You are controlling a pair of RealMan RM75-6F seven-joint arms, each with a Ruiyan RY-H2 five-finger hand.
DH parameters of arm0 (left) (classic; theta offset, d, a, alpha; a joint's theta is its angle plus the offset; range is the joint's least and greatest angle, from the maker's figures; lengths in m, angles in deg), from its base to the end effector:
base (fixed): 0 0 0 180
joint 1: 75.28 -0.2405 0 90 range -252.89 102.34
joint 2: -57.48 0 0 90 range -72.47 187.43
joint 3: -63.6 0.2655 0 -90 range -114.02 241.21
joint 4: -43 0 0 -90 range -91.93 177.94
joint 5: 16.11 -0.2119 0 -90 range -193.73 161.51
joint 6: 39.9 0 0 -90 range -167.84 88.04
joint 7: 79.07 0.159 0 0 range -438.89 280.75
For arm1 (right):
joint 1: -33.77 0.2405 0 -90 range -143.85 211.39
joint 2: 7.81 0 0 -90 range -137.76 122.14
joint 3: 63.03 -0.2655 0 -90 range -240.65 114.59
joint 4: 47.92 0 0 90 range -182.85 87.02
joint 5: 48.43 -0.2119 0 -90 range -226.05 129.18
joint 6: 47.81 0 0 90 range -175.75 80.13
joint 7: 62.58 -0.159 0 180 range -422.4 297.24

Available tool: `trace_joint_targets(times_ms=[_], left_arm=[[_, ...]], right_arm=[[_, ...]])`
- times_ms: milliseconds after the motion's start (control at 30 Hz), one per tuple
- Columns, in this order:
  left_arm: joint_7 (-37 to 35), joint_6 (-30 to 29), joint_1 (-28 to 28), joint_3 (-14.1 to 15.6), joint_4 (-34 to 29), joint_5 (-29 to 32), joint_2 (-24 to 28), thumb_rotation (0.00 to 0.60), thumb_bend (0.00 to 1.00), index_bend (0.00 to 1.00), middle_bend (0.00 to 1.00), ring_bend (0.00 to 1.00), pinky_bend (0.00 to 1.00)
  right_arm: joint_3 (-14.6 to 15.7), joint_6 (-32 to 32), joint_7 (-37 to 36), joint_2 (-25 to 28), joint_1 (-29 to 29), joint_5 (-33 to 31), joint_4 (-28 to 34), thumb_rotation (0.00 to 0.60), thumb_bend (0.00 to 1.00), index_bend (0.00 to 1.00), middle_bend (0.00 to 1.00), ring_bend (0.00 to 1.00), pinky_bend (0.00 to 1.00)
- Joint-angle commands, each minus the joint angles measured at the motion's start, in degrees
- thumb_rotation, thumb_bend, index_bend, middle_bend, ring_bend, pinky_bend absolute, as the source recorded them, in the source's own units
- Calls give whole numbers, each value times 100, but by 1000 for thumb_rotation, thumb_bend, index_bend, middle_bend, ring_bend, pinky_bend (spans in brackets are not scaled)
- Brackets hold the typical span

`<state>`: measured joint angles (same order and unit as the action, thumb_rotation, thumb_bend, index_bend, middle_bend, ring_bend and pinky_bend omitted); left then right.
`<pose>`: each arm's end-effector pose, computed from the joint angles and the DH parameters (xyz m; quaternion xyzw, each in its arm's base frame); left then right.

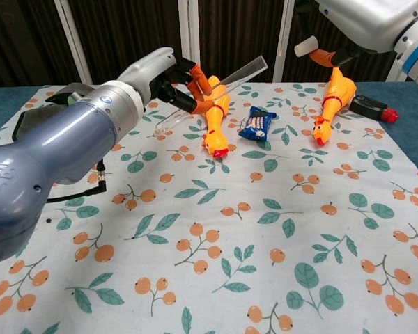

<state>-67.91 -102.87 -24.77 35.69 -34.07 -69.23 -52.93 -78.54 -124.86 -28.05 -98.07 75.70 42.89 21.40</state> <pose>-0.0363 0.3913 -0.0671 -0.5460 -0.5367 -0.5423 0.3460 -0.1181 -0.3904 0.0560 0.6887 0.0189 0.4363 0.5788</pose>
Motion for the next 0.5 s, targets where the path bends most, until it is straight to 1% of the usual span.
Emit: trace_joint_targets(times_ms=[33, 333, 500], left_arm=[[53, -29, 15, -41, -26, 103, -9, 600, 840, 669, 535, 61, 0], [158, -41, 30, -15, -11, 252, -12, 600, 840, 669, 535, 69, 0], [183, -45, 73, -57, 32, 321, -42, 600, 841, 669, 535, 72, 0]], right_arm=[[-5, 21, 66, -45, 18, -61, 20, 600, 399, 695, 217, 57, 0], [-2, 94, 205, -228, 113, -177, -57, 600, 399, 696, 218, 57, 0], [-7, 100, 217, -334, 171, -206, -113, 600, 398, 696, 218, 57, 0]])
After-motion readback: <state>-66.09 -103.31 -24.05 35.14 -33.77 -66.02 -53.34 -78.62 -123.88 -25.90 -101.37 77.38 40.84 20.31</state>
